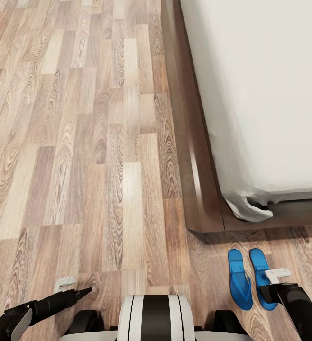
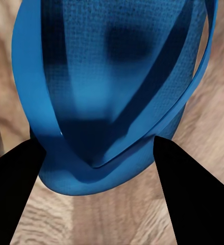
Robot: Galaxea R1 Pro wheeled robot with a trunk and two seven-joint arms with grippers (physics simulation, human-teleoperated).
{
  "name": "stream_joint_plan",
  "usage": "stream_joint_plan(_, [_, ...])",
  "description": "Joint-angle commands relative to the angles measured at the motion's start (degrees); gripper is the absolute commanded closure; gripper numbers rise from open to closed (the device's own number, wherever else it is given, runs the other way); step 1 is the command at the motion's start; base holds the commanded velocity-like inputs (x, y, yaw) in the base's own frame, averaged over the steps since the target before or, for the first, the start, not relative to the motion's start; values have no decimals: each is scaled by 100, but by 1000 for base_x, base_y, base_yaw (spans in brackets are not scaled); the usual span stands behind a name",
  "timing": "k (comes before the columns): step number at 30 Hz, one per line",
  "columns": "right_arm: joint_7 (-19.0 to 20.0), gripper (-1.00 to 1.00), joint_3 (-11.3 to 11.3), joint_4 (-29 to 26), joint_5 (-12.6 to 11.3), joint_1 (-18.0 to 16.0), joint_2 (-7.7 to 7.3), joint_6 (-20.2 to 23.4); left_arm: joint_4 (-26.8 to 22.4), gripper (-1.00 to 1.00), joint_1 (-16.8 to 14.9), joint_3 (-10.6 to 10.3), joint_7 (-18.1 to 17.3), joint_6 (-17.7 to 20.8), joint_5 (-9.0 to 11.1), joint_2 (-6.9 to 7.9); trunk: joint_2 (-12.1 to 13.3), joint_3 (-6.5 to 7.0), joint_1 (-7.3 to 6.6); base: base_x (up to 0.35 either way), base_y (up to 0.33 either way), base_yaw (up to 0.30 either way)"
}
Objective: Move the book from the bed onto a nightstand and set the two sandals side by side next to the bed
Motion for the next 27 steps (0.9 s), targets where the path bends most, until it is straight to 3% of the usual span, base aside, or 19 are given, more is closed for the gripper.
stream_joint_plan(1, [52,100,-14,-8,63,-1,2,18,0,-100,-1,12,-20,60,37,0,-1,-3,-1,0,0,0])
stream_joint_plan(7, [52,100,-14,-10,61,-1,2,19,0,-100,-1,15,-20,61,37,0,-1,-3,-1,0,0,0])
stream_joint_plan(8, [52,-100,-14,-10,61,-1,2,18,0,-100,-1,14,-20,60,37,0,-1,-3,-1,0,0,0])
stream_joint_plan(27, [52,-100,-14,-10,50,-1,2,16,0,-100,-1,12,-20,61,37,0,-1,-3,-1,0,0,0])
